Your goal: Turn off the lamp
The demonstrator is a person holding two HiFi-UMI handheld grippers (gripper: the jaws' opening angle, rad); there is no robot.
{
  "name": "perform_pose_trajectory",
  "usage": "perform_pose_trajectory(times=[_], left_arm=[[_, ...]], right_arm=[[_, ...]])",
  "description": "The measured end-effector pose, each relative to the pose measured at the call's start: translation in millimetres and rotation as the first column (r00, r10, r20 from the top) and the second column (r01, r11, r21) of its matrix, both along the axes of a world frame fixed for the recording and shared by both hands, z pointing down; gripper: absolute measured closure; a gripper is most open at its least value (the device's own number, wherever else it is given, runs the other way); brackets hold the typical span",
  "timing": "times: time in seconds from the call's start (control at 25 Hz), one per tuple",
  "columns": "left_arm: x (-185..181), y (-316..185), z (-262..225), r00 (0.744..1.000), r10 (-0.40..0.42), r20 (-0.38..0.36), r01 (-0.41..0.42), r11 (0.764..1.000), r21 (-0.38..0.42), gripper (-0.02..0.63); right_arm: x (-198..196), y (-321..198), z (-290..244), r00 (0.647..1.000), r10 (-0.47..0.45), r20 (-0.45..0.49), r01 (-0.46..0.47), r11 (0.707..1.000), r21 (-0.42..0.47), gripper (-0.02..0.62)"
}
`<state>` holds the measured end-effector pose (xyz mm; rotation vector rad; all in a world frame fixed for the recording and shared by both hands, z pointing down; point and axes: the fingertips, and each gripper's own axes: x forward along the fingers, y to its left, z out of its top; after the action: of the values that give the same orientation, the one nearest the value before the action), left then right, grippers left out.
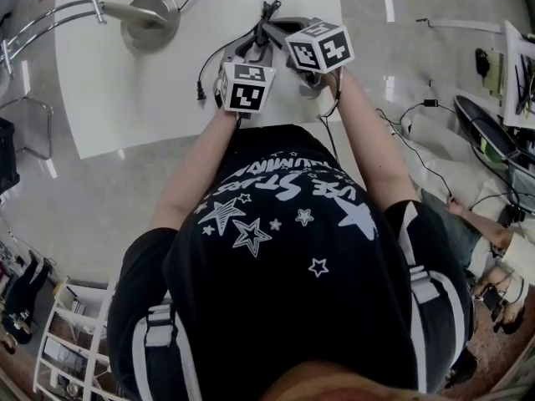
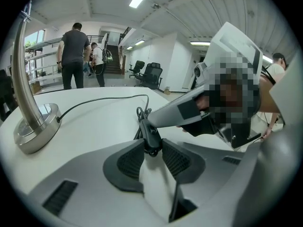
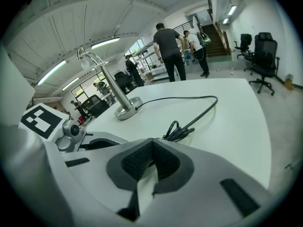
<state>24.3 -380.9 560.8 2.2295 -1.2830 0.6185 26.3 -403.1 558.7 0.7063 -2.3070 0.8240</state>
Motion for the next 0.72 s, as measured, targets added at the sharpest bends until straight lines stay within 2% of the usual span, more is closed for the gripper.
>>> perform_pose_trajectory(times=[0.24, 0.72], left_arm=[[-0.1, -0.1, 0.8, 1.0, 0.003, 0.006, -0.003, 1.0, 0.008, 0.472], [4.1, 9.9, 7.3, 0.998, 0.007, 0.064, -0.008, 1.0, 0.022, 0.471]], right_arm=[[14.4, 8.3, -3.1, 0.987, 0.129, 0.098, -0.126, 0.991, -0.04, 0.589], [56.0, 38.1, -12.2, 0.963, 0.222, 0.154, -0.216, 0.975, -0.052, 0.589]])
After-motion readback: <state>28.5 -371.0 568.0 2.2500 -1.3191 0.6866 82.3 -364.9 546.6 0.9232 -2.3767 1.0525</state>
